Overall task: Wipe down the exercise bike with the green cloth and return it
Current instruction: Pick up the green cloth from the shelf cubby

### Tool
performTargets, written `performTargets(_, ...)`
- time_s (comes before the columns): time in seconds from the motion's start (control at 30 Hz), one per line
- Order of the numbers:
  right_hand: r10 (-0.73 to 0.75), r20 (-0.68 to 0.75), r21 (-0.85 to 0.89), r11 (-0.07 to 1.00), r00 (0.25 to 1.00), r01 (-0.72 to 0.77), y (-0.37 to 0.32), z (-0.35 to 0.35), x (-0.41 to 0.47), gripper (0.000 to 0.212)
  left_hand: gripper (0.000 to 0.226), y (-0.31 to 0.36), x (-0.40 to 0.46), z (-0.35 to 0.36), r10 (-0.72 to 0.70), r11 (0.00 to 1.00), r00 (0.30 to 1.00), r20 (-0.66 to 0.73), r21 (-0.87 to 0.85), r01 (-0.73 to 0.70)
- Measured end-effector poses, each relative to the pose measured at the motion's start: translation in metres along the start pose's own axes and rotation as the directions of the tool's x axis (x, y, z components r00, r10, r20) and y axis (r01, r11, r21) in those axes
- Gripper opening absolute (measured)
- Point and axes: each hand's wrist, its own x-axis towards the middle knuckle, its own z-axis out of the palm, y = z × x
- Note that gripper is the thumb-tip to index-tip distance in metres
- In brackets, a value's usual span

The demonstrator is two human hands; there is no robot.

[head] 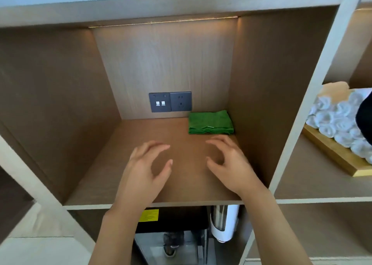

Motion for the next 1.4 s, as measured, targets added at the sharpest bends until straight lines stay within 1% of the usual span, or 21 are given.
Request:
performTargets(0.17, 0.016, -0.036, -0.027, 1.0, 0.999, -0.017, -0.004, -0.005, 0.009, 0.05, 0.036, 0.003, 0.033, 0.008, 0.073, 0.997, 0.997, 0.019, -0.036, -0.072)
performTargets(0.33, 0.052, -0.142, -0.079, 0.995, 0.988, -0.064, -0.016, -0.011, 0.039, 0.051, 0.039, 0.006, 0.074, 0.015, 0.173, 0.985, 0.981, 0.093, -0.034, -0.17)
performTargets(0.53, 0.151, -0.147, -0.167, 0.97, 0.978, -0.175, -0.014, 0.001, 0.08, 0.055, 0.042, -0.006, 0.135, 0.04, 0.24, 0.971, 0.949, 0.206, -0.044, -0.236)
performTargets(0.67, 0.251, -0.093, -0.211, 0.941, 0.964, -0.265, -0.001, 0.015, 0.102, 0.059, 0.051, -0.028, 0.157, 0.066, 0.237, 0.968, 0.919, 0.316, 0.003, -0.251)
performTargets(0.8, 0.304, -0.012, -0.251, 0.921, 0.953, -0.297, 0.006, 0.028, 0.125, 0.064, 0.061, -0.043, 0.163, 0.087, 0.24, 0.964, 0.906, 0.35, 0.026, -0.265)
performTargets(0.9, 0.337, 0.035, -0.336, 0.891, 0.941, -0.307, 0.013, 0.033, 0.133, 0.061, 0.065, -0.05, 0.164, 0.097, 0.233, 0.965, 0.89, 0.392, 0.02, -0.261)
performTargets(1.0, 0.363, 0.062, -0.425, 0.852, 0.93, -0.305, 0.017, 0.036, 0.135, 0.059, 0.063, -0.056, 0.166, 0.102, 0.23, 0.966, 0.885, 0.406, 0.013, -0.257)
performTargets(1.17, 0.386, 0.129, -0.461, 0.839, 0.913, -0.289, 0.01, 0.038, 0.132, 0.059, 0.056, -0.061, 0.166, 0.098, 0.211, 0.976, 0.905, 0.37, -0.029, -0.216)
performTargets(1.3, 0.354, 0.175, -0.473, 0.849, 0.919, -0.237, 0.001, 0.036, 0.108, 0.056, 0.047, -0.064, 0.159, 0.094, 0.22, 0.975, 0.915, 0.339, -0.058, -0.213)
performTargets(1.4, 0.309, 0.17, -0.478, 0.856, 0.936, -0.196, -0.005, 0.036, 0.073, 0.056, 0.04, -0.059, 0.15, 0.095, 0.25, 0.968, 0.909, 0.334, -0.104, -0.228)
